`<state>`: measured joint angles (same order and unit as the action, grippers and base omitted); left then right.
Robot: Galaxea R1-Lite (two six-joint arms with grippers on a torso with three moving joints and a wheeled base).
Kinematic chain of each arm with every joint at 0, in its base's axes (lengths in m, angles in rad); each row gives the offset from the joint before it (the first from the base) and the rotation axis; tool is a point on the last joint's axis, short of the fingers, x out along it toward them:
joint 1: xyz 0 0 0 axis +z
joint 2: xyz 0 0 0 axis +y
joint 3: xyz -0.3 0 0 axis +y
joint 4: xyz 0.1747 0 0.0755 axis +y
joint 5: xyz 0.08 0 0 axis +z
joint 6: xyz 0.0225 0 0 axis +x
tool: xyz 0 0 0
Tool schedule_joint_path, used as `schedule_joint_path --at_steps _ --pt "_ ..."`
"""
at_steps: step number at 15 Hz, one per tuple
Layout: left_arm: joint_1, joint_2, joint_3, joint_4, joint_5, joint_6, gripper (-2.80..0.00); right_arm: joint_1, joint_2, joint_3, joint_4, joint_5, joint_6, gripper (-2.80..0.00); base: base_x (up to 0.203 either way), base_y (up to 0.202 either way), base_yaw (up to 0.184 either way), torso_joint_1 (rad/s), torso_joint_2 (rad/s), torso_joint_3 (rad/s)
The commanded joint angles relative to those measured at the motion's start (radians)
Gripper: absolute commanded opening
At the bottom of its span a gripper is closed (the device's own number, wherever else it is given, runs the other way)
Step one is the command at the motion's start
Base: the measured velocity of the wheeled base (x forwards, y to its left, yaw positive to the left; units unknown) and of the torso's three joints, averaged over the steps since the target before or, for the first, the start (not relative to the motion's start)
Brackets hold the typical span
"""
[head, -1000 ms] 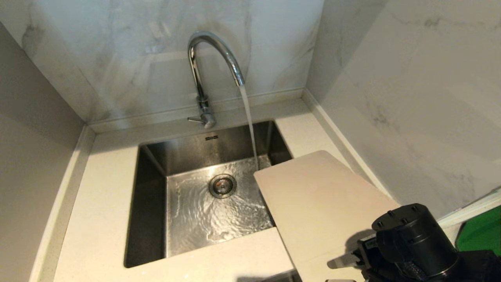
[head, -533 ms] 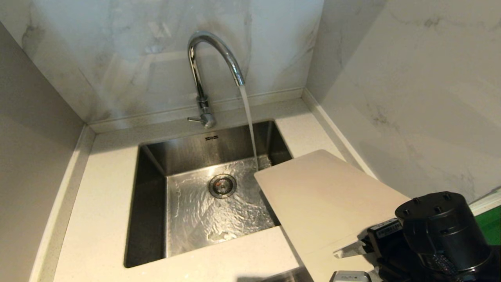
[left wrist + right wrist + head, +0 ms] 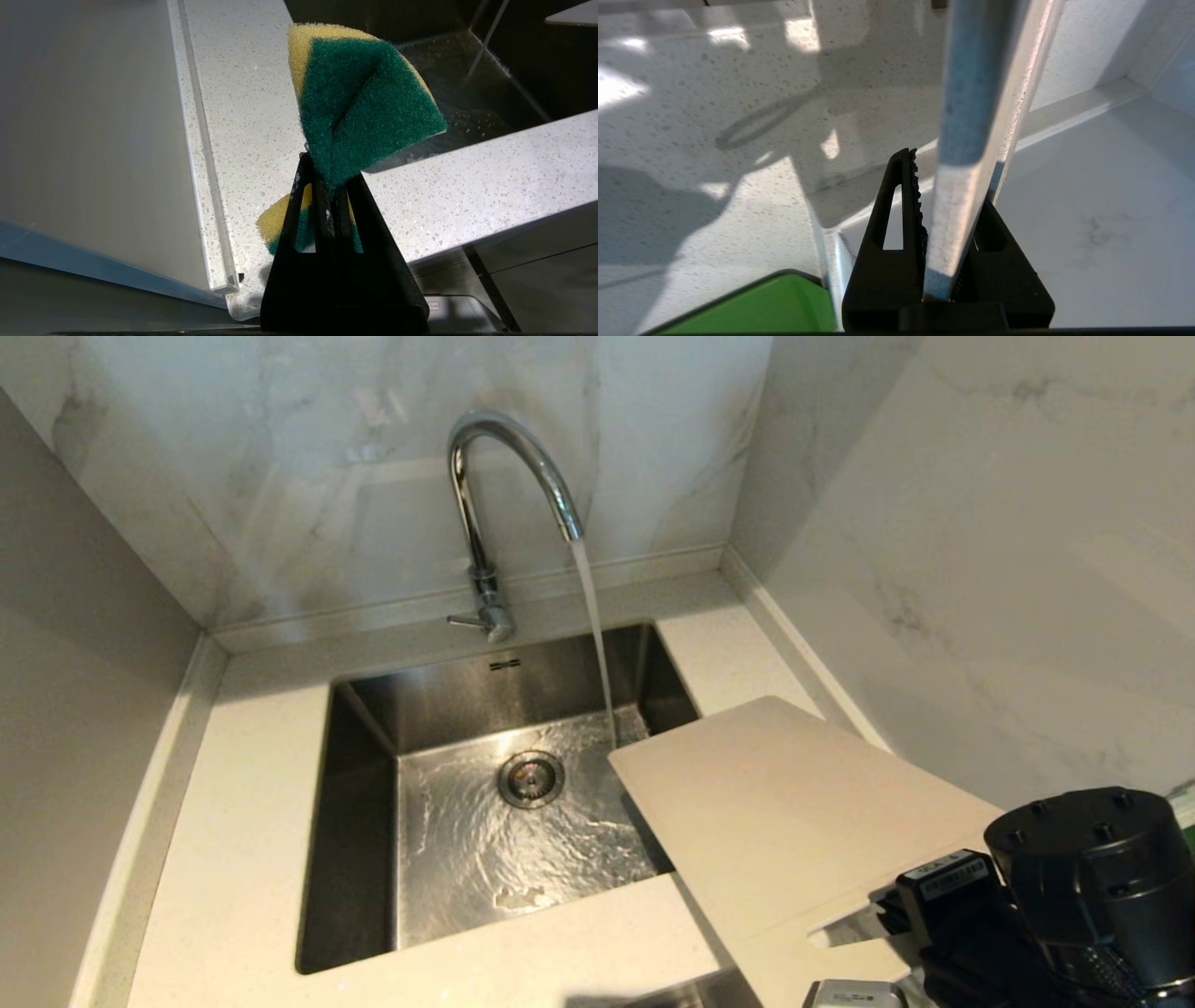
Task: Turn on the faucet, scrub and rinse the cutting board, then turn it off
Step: Pick up the cutting board
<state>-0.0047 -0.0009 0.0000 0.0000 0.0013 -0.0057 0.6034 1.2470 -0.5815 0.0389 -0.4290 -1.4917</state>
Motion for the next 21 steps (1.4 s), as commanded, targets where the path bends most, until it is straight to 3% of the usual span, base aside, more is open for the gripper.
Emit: schedule_joint_path --at_steps 1,6,9,21 --pt "0.0 -0.001 0.002 0.0 0.0 0.0 -2.8 -0.001 -0.014 -0.008 -0.001 -0.004 -0.023 -2.8 0.0 0.0 0.0 0.0 0.0 0.0" --pt "0.0 -0.001 0.002 0.0 0.0 0.0 -2.8 -0.005 -0.052 -0.027 -0.008 -0.022 -0.073 -2.8 0.0 0.0 0.0 0.0 0.0 0.0" --pt "0.0 -0.001 0.003 0.0 0.0 0.0 -2.8 -0.005 -0.09 -0.023 -0.078 -0.025 -0.156 -2.8 0.0 0.0 0.0 0.0 0.0 0.0" --pt "0.0 -0.001 0.002 0.0 0.0 0.0 -2.8 -0.005 -0.204 -0.022 -0.044 -0.019 -0.157 -2.8 0.0 0.0 0.0 0.0 0.0 0.0"
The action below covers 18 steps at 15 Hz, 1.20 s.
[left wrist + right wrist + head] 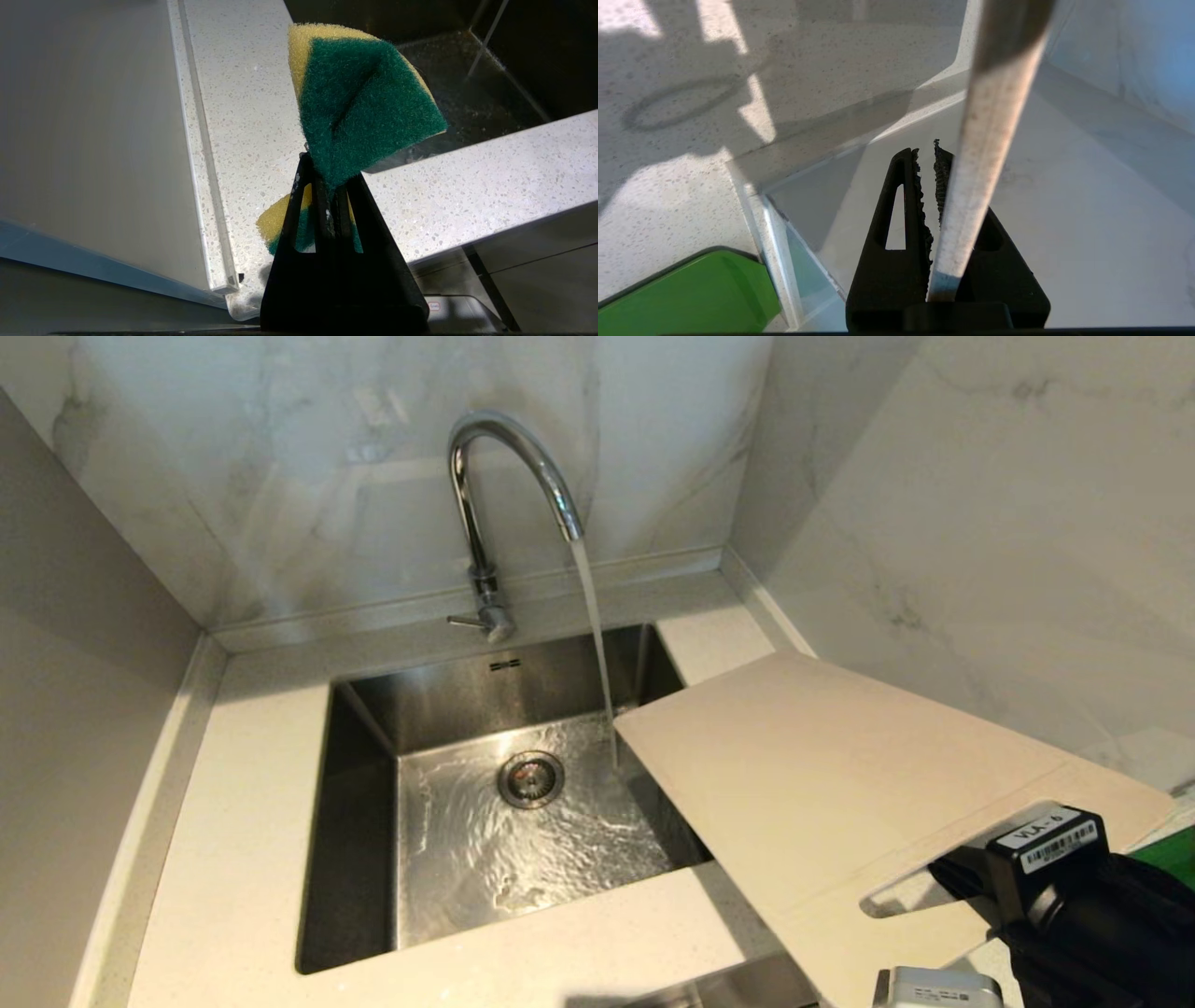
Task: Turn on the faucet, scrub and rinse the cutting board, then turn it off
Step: Pick up the cutting board
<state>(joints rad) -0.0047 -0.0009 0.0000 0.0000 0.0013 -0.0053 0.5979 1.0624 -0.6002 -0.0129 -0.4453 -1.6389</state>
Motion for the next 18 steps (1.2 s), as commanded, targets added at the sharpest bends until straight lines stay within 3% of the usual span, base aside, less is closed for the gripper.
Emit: schedule_joint_path --at_steps 1,12,18 --pt "0.0 -0.001 0.002 0.0 0.0 -0.001 -2.8 0.0 -0.021 -0.004 0.011 -0.003 -0.013 -2.8 0.0 0.0 0.0 0.0 0.0 0.0" --pt "0.0 -0.001 0.002 0.0 0.0 -0.001 -2.8 0.002 -0.039 -0.009 0.034 0.025 -0.037 -2.8 0.0 0.0 0.0 0.0 0.0 0.0" --pt "0.0 -0.001 0.002 0.0 0.0 -0.001 -2.8 0.002 -0.032 -0.075 0.042 0.087 -0.138 -2.8 0.0 0.0 0.0 0.0 0.0 0.0"
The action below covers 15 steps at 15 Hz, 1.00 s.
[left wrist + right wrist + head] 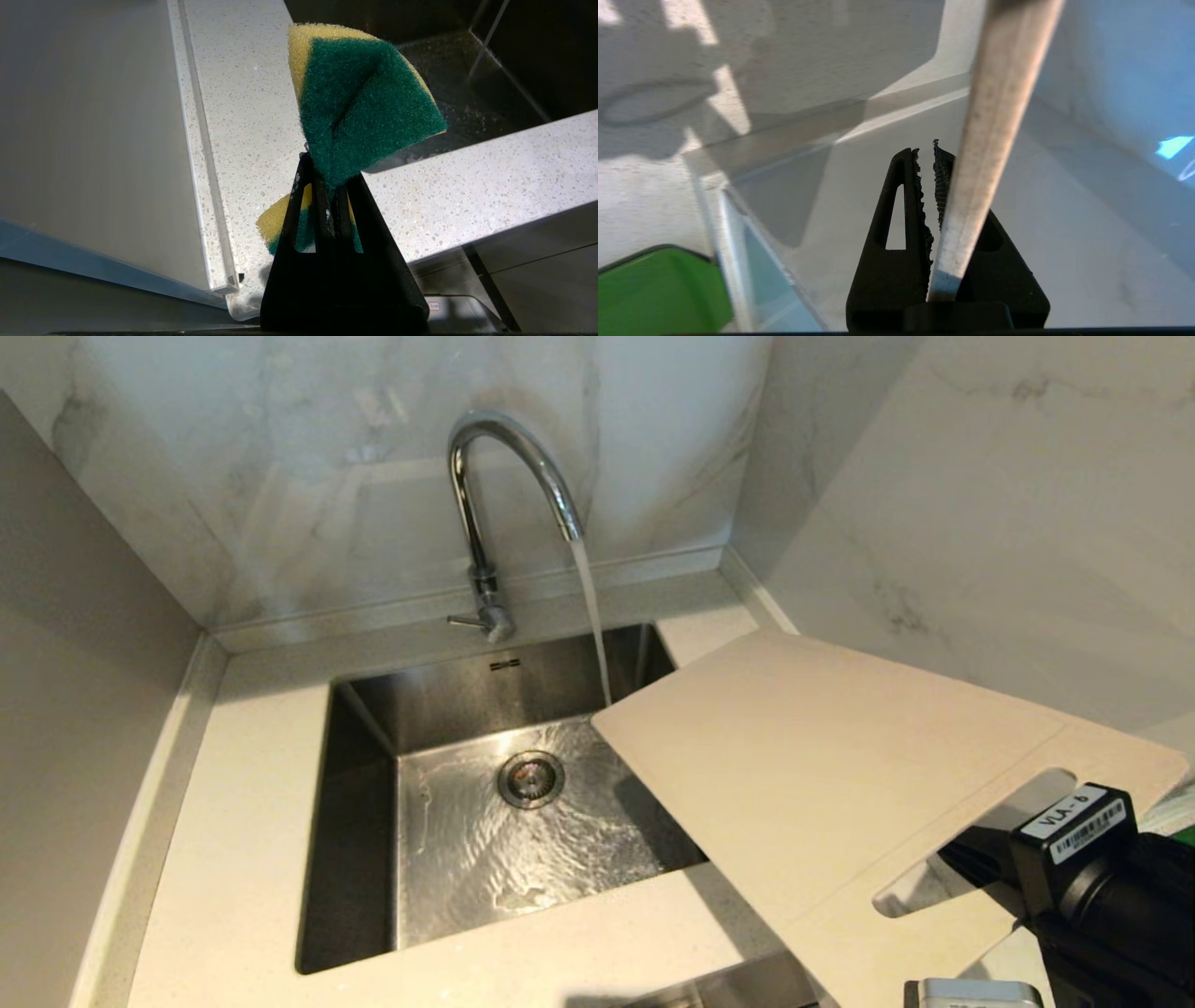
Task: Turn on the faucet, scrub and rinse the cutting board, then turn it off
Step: Pick up the cutting board
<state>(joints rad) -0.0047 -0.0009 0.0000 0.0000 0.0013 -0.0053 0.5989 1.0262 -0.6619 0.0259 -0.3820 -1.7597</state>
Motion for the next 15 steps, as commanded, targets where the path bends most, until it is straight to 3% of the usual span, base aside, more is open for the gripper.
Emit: schedule_joint_path --at_steps 1,9,15 --pt "0.0 -0.001 0.003 0.0 0.0 -0.001 -2.8 0.001 0.007 -0.019 0.011 0.051 -0.023 -2.8 0.0 0.0 0.0 0.0 0.0 0.0" --pt "0.0 -0.001 0.002 0.0 0.0 -0.001 -2.8 0.001 0.046 -0.111 0.099 0.215 -0.115 -2.8 0.0 0.0 0.0 0.0 0.0 0.0" --pt "0.0 -0.001 0.002 0.0 0.0 -0.001 -2.8 0.001 0.109 -0.154 0.1 0.354 -0.264 -2.8 0.0 0.0 0.0 0.0 0.0 0.0"
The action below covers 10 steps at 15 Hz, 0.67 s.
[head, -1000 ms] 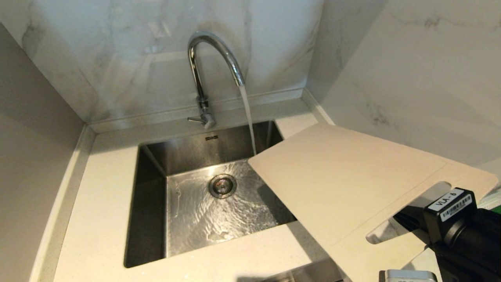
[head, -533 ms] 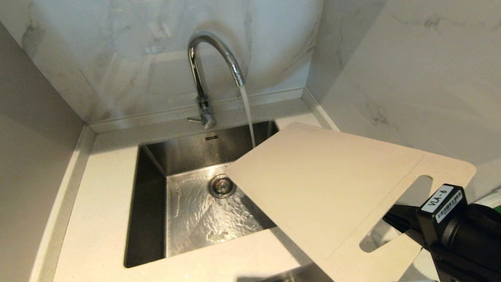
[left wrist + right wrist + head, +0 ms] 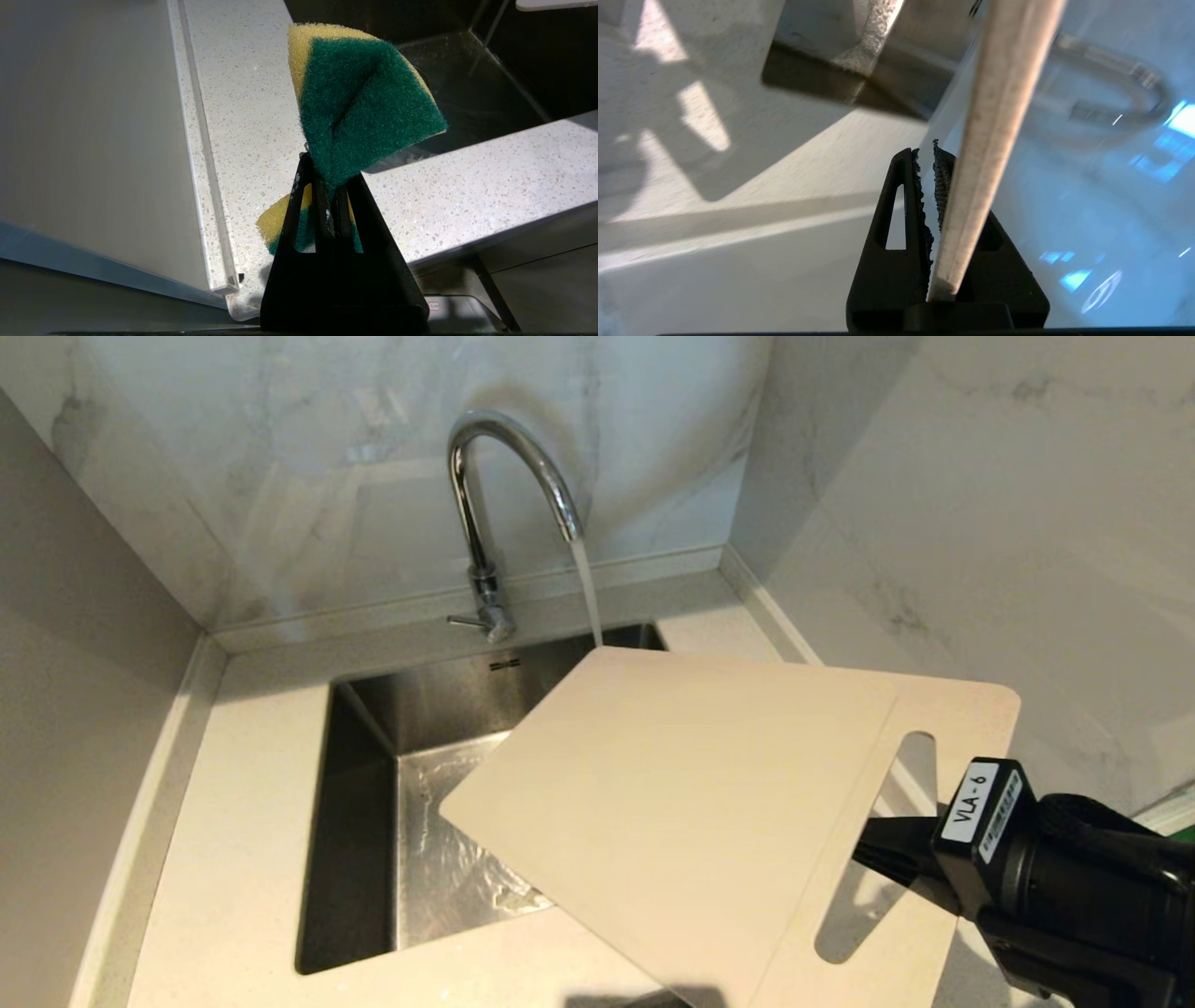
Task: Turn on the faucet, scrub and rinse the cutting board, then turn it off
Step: Pick up the cutting board
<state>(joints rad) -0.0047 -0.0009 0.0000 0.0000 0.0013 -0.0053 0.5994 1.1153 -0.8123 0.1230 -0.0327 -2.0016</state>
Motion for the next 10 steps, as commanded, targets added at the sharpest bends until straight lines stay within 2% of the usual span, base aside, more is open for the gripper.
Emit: schedule_joint_path --at_steps 1,5,8,10 --pt "0.0 -0.001 0.002 0.0 0.0 -0.001 -2.8 0.005 0.021 -0.004 0.003 0.013 -0.029 -2.8 0.0 0.0 0.0 0.0 0.0 0.0" --pt "0.0 -0.001 0.002 0.0 0.0 0.0 -2.8 0.006 0.061 -0.031 0.013 0.094 -0.145 -2.8 0.0 0.0 0.0 0.0 0.0 0.0" --pt "0.0 -0.001 0.002 0.0 0.0 -0.001 -2.8 0.007 0.13 -0.123 0.075 0.154 -0.244 -2.8 0.0 0.0 0.0 0.0 0.0 0.0" --pt "0.0 -0.001 0.002 0.0 0.0 -0.001 -2.8 0.008 0.164 -0.164 0.117 0.178 -0.271 -2.8 0.0 0.0 0.0 0.0 0.0 0.0"
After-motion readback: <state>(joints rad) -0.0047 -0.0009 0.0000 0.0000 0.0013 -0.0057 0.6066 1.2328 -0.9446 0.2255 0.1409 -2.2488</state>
